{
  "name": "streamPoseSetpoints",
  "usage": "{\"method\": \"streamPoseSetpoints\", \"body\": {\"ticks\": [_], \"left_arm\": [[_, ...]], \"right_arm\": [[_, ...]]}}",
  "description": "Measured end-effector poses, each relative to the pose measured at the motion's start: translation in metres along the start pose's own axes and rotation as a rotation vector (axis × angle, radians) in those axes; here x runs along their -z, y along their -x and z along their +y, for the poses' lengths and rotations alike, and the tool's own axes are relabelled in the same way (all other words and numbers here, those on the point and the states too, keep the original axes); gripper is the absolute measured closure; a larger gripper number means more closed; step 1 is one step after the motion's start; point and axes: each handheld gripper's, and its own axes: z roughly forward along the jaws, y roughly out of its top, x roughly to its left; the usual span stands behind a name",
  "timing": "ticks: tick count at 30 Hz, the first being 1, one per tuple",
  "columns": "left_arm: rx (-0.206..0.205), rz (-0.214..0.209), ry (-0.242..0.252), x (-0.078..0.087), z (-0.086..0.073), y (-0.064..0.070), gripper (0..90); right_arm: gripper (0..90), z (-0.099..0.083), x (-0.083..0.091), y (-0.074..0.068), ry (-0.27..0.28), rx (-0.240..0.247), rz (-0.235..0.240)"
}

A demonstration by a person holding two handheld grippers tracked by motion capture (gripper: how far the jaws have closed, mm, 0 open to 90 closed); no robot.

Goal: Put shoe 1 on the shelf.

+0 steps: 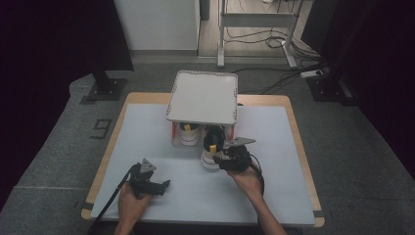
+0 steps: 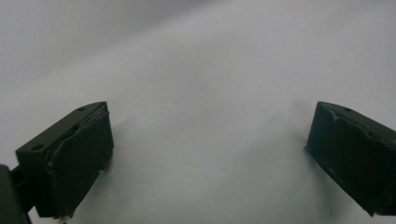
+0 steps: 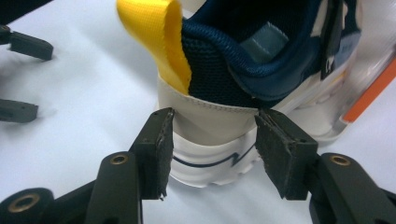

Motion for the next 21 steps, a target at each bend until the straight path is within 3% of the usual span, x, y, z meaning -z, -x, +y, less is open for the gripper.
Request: {"method": "streamPoseSetpoints", "body": {"ticks": [6, 10, 14, 21], "left_arm": [[0.0, -0.001, -0.001, 0.0, 0.0, 0.0, 0.4], [-0.001, -0.001, -0.001, 0.0, 0.0, 0.0, 0.4], [0.001, -0.001, 0.001, 0.0, 0.0, 0.0, 0.4], [-0.001, -0.001, -0.001, 0.0, 0.0, 0.0, 0.3]], "right_arm": [[55.2, -0.002, 0.016, -0.007, 0.025, 0.002, -0.005], [63.2, -0.005, 0.024, -0.018, 0.03, 0.034, 0.044], [64.1, -0.004, 0.012, -0.031, 0.015, 0.09, 0.067], [67.9, 0.001, -0.001, -0.031, 0.022, 0.097, 0.022]]}}
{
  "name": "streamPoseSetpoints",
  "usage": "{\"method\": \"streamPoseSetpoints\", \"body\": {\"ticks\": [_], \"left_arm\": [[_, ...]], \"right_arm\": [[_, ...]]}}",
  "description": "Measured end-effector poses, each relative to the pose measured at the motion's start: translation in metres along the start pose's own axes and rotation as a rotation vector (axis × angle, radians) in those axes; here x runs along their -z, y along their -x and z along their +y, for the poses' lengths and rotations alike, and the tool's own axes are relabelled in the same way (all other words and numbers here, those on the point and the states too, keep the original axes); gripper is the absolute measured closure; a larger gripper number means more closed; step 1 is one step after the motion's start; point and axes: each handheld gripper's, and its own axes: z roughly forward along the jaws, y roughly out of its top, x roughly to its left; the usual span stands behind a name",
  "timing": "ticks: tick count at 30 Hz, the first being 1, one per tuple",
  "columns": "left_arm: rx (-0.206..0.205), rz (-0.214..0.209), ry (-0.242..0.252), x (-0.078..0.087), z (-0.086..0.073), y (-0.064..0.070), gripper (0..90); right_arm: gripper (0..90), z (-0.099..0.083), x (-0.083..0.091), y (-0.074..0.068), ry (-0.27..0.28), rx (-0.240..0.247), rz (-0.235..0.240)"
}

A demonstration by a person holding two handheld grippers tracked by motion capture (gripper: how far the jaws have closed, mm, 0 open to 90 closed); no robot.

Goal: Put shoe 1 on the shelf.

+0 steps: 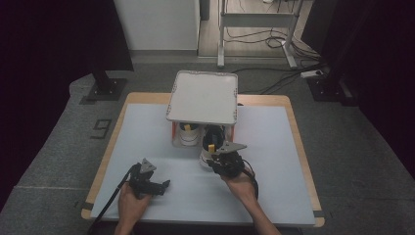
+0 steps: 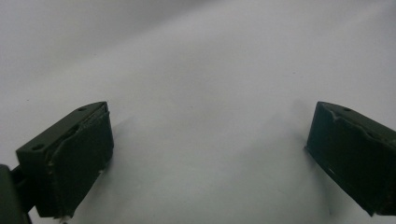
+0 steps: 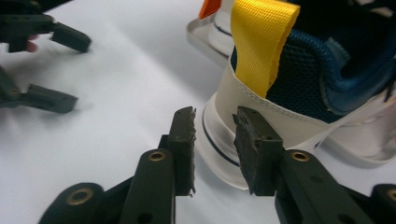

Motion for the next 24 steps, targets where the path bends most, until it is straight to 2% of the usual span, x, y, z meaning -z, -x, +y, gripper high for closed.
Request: {"method": "streamPoseSetpoints", "body": {"ticks": [6, 17, 19, 22, 24], "left_arm": [[0.0, 0.0, 0.0, 0.0, 0.0, 0.0, 0.4], [0.001, 0.0, 0.0, 0.0, 0.0, 0.0, 0.4], [0.003, 0.0, 0.002, 0.0, 0.0, 0.0, 0.4], [0.003, 0.0, 0.002, 0.0, 0.0, 0.0, 0.5], [0.002, 0.0, 0.002, 0.0, 0.0, 0.0, 0.5]], "right_arm": [[69.0, 0.009, 0.001, 0.003, 0.038, 0.012, -0.045], [71.5, 0.02, -0.015, 0.01, 0.038, 0.018, -0.058], [70.9, 0.018, -0.019, 0.012, 0.036, 0.016, -0.079], [68.5, 0.016, -0.021, 0.019, 0.041, -0.004, -0.137], [68.4, 0.014, -0.021, 0.027, 0.049, -0.025, -0.138]]}}
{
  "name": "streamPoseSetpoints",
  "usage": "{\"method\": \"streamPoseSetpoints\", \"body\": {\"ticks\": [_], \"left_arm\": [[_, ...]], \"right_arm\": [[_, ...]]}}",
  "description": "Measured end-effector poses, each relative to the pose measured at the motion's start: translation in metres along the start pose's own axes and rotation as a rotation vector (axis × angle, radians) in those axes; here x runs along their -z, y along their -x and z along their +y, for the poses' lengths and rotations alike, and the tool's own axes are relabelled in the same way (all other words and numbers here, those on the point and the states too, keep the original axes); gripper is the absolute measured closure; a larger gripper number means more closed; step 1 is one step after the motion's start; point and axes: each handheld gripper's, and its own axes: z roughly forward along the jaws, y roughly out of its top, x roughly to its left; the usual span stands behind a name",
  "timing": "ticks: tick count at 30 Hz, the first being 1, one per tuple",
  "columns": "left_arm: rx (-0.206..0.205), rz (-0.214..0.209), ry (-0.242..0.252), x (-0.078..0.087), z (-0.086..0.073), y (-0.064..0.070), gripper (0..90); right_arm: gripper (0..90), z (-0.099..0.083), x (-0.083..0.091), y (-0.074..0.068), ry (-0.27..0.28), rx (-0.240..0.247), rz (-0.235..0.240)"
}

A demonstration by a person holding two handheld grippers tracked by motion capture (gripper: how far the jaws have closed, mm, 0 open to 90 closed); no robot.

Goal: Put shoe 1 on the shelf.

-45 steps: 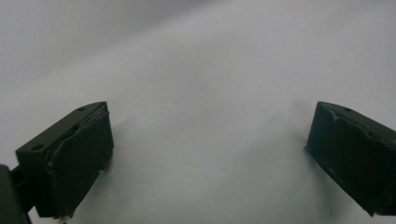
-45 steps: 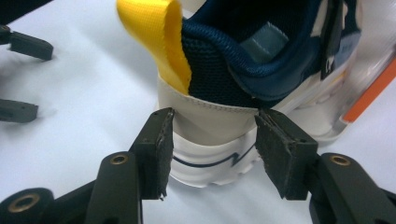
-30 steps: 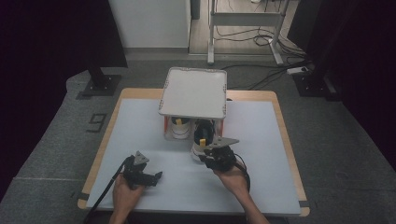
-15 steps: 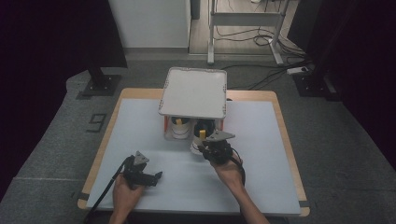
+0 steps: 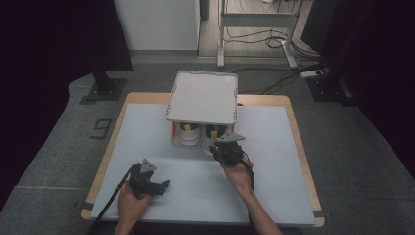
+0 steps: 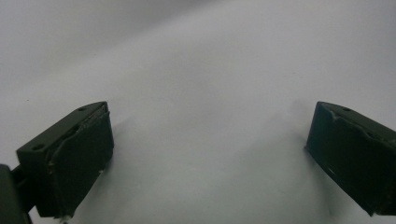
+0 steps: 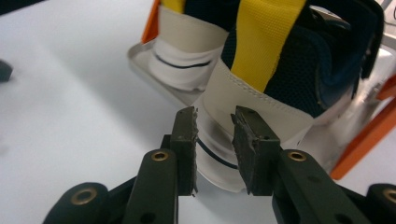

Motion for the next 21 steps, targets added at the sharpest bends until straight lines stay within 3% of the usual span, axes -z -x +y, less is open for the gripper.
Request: {"method": "streamPoseSetpoints", "body": {"ticks": [14, 21], "left_arm": [[-0.001, 0.0, 0.0, 0.0, 0.0, 0.0, 0.4], [-0.001, 0.0, 0.0, 0.0, 0.0, 0.0, 0.4]], "right_arm": [[73.5, 0.001, -0.015, 0.019, 0.014, -0.038, -0.028], [75.5, 0.0, -0.025, 0.024, 0.029, -0.047, -0.078]]}}
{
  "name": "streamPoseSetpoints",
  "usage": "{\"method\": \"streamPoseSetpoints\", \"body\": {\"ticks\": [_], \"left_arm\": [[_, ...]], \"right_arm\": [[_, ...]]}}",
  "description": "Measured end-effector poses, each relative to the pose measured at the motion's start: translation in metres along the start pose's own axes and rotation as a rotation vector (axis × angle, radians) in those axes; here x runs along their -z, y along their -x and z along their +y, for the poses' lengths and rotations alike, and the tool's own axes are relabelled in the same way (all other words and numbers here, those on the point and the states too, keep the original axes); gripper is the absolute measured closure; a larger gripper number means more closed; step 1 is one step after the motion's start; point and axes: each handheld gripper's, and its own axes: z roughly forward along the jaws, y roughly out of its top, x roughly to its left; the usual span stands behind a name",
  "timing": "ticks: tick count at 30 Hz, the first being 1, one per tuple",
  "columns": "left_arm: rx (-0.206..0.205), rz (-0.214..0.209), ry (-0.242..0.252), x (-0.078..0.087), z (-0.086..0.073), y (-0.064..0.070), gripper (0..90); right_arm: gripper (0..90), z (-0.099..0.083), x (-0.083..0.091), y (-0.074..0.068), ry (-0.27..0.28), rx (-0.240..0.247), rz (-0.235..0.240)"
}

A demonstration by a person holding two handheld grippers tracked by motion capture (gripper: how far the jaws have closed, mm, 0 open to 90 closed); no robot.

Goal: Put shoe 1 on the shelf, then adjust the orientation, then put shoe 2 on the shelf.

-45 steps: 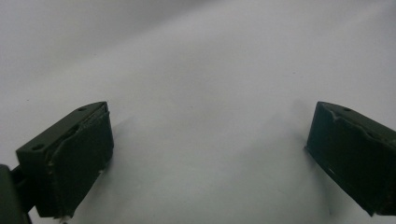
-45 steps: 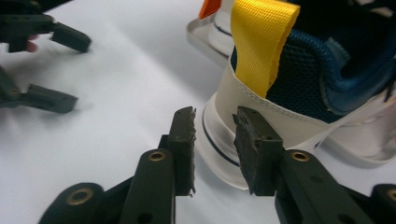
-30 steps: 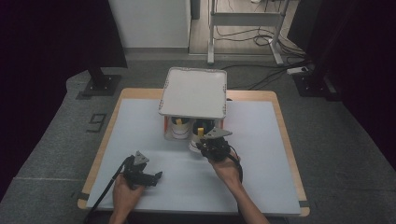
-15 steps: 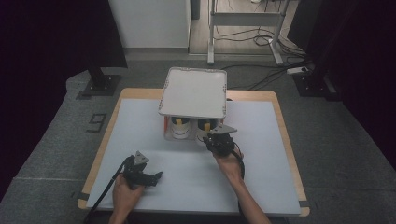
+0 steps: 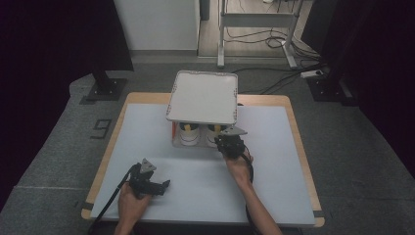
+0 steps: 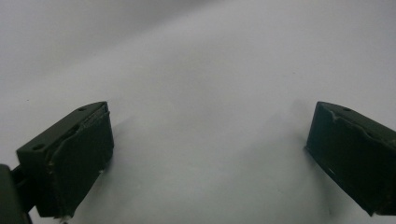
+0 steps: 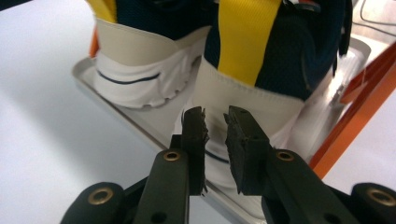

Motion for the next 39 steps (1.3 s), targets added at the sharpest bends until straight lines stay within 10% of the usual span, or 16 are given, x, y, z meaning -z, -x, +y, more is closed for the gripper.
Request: {"method": "streamPoseSetpoints", "body": {"ticks": [22, 39], "left_arm": [[0.0, 0.0, -0.001, 0.0, 0.0, 0.0, 0.5], [0.001, 0.0, 0.0, 0.0, 0.0, 0.0, 0.5]], "right_arm": [[37.7, -0.008, 0.032, 0.0, -0.051, -0.01, 0.126], [8.3, -0.017, 0.079, 0.003, -0.12, 0.087, 0.133]]}}
